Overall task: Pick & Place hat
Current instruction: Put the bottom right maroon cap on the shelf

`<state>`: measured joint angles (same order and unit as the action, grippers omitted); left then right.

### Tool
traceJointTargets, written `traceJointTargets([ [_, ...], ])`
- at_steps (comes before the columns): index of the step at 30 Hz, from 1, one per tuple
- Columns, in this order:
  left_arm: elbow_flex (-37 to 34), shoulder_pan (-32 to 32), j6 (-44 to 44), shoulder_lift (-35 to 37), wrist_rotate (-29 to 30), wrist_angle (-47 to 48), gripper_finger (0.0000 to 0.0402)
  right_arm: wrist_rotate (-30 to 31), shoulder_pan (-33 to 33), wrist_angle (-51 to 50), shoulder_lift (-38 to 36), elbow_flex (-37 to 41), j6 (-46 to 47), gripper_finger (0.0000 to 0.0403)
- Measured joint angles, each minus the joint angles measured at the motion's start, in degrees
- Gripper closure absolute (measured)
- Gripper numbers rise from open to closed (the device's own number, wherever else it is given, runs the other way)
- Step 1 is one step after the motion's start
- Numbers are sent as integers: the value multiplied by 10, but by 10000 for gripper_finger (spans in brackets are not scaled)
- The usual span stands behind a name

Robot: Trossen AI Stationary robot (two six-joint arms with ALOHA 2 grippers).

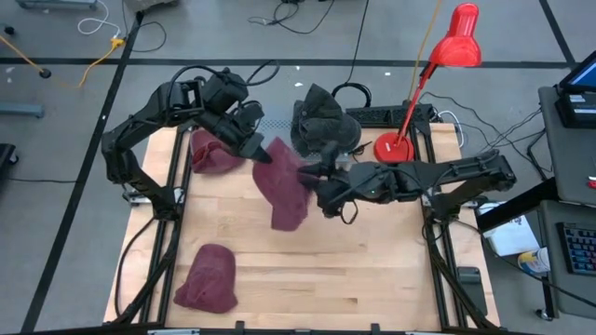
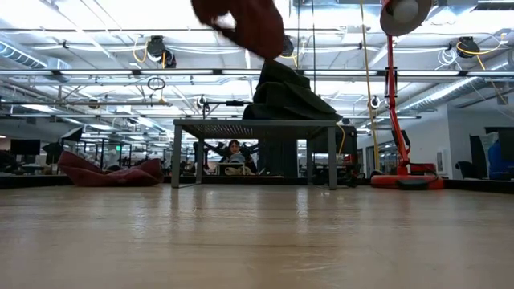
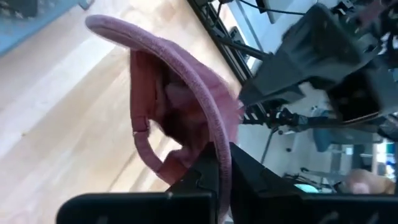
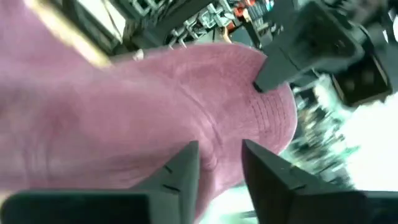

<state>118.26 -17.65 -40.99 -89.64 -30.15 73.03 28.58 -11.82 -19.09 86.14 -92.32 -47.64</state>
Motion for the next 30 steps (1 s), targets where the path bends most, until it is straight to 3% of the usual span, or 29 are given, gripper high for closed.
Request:
traceJointTargets([
  [7,-1,0,70,16,16,-3,393,12,-12,-84,-28,-1,399,219],
  [12,-1,1,99,44,45,-39,393,-6,-11,-150,-48,-1,698,209],
  [16,-1,3,108,78,99,-61,393,-32,-10,-163,-60,-1,876,215],
  [23,0,3,113,132,182,-84,393,-30,-9,-151,-80,-1,1059,214],
  [30,0,10,113,166,211,-127,393,34,7,-138,-99,-1,1182,213],
])
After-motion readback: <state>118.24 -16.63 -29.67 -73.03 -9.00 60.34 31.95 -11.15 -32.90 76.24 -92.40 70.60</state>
